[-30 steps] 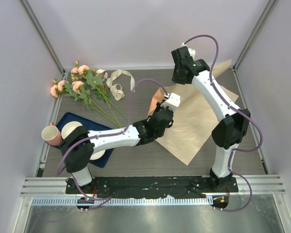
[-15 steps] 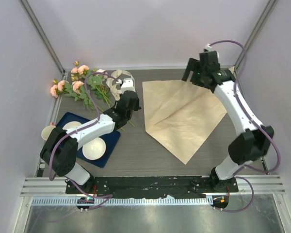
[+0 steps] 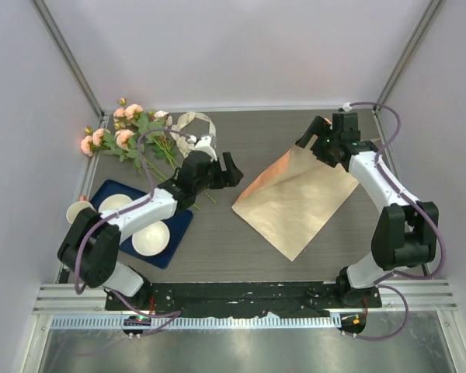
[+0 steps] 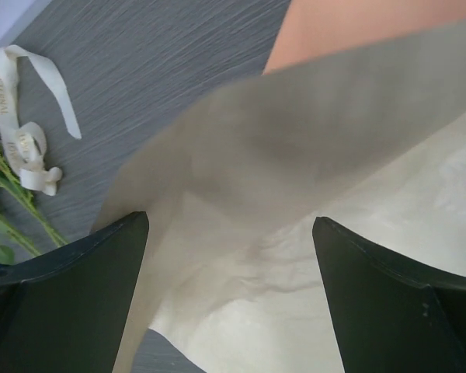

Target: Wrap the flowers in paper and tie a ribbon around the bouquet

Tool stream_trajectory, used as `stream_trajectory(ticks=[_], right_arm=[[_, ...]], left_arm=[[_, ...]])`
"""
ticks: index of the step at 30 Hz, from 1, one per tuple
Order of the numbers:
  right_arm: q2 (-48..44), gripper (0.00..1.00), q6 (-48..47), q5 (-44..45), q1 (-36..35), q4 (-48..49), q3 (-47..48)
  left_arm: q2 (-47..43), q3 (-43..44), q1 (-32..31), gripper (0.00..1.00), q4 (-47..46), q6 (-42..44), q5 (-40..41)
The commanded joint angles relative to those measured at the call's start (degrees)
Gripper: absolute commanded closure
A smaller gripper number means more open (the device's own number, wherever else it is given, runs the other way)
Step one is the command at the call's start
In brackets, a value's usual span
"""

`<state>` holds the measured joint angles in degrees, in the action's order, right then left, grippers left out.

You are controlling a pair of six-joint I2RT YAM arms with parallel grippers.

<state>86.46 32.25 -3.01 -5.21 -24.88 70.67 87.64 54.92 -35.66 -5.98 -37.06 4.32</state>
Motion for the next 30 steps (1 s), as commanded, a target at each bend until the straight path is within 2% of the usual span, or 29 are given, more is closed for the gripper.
stream_trajectory(ticks=[1, 3, 5, 8, 9, 11, 16, 20, 23, 25, 26, 28, 30], right_arm=[[2.57, 0.06, 12.21, -6.49, -2.34, 14.76, -1.59], [5.29, 0.06, 13.02, -4.39, -5.58, 17.57, 0.42], [9.14, 0.06, 11.79, -1.84, -8.83, 16.72, 5.49], [13.28, 0.06, 8.98, 0.28, -12.17, 15.13, 11.56], [16.00, 0.06, 7.58, -0.07, -12.54, 14.43, 12.98], [18.56, 0.07, 5.90, -0.51, -13.59, 14.95, 15.71], [30.57, 0.07, -3.66, -6.38, -17.81, 17.85, 24.93], [38.60, 0.08, -10.78, -12.63, -20.18, 15.13, 37.83], [40.98, 0.08, -14.13, -16.33, -20.98, 11.01, 45.04], [41.60, 0.08, -13.97, -14.50, -20.89, 3.56, 49.71], [40.73, 0.08, -13.71, -11.53, -20.63, -3.09, 53.56], [37.49, 0.08, -13.36, -7.83, -20.45, -8.14, 53.78], [28.10, 0.07, -11.43, 1.57, -20.28, -10.36, 45.47]], left_arm=[[-8.00, -6.66, -0.11, 0.20, -7.57, -1.45, -8.46], [-9.67, -6.32, -0.02, 0.25, -4.15, -0.13, -5.91], [-11.34, -5.79, 0.24, 0.24, -2.20, 1.89, -5.46], [-13.19, -6.31, 0.15, 0.14, -2.19, 3.82, -6.60], [-13.54, -6.66, 0.15, 0.03, -2.98, 4.27, -6.25], [-13.54, -6.75, 0.15, 0.00, -2.29, 5.33, -2.85], [-14.16, -7.36, 0.33, 0.01, 0.09, 1.21, 1.74], [-12.49, -5.96, 0.85, 0.00, 5.00, -3.36, 6.13], [-10.39, -5.70, 4.71, 0.00, 7.91, -8.54, 4.05], [-8.98, -6.57, 9.02, 0.00, 6.42, -12.31, -2.43], [-8.63, -6.84, 10.07, 0.00, 5.81, -12.68, -4.12], [-7.23, -5.97, 11.40, 0.00, 2.64, -11.99, -8.34], [-5.21, -4.30, 11.40, 0.00, 2.55, -10.32, -11.24]])
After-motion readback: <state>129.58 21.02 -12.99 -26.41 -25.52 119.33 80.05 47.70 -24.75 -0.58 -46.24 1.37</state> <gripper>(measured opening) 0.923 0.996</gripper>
